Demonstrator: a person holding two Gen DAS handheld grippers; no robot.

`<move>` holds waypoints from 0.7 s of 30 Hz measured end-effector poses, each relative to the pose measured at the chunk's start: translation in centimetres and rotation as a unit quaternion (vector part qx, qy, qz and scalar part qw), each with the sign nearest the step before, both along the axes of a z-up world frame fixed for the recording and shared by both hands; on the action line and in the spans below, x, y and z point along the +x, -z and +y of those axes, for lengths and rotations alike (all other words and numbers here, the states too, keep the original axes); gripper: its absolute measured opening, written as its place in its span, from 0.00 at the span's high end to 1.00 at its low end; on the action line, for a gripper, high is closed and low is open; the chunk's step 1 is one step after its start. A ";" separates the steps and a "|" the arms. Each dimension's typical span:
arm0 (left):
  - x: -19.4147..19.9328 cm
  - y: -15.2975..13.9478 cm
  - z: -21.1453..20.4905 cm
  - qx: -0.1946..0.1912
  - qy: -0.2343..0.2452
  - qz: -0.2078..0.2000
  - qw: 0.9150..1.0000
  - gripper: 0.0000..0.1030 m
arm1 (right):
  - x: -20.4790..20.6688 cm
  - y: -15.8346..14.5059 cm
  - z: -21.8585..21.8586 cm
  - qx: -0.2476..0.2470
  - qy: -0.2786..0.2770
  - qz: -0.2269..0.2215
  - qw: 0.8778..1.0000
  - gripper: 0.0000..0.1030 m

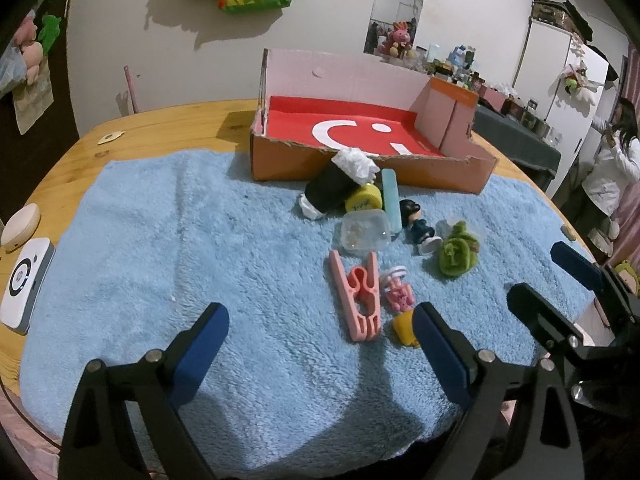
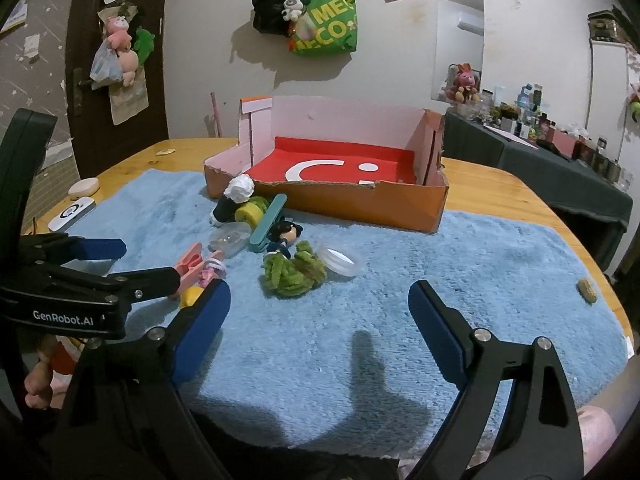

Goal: Organize objects
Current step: 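Move both grippers toward the pink clip and green plush toy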

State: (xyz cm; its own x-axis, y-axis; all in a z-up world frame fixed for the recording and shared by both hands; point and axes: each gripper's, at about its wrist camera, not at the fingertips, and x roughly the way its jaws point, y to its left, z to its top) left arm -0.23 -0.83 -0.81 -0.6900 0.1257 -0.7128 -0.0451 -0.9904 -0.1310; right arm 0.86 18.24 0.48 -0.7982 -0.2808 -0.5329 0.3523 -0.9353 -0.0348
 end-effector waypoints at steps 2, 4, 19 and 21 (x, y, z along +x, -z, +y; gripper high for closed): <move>0.0 0.0 0.0 0.000 0.000 0.000 1.000 0.10 | 0.0 0.1 -0.1 0.000 -0.001 0.000 1.000 0.12; 0.0 0.0 0.1 0.000 0.000 -0.001 1.000 0.10 | 0.0 0.1 -0.2 0.000 -0.002 -0.001 1.000 0.12; -0.3 0.8 0.3 -0.001 0.003 -0.013 1.000 0.10 | -1.0 0.7 -0.3 0.001 -0.003 -0.007 1.000 0.12; -0.5 0.9 0.1 0.000 0.003 -0.015 1.000 0.10 | -1.3 0.8 -0.4 0.002 -0.003 -0.009 1.000 0.13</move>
State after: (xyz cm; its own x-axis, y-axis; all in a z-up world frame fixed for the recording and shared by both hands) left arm -0.68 -0.76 -1.69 -0.6676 0.1291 -0.7332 -0.0463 -0.9901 -0.1322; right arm -0.48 17.84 -0.33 -0.7867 -0.2837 -0.5483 0.3583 -0.9331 -0.0313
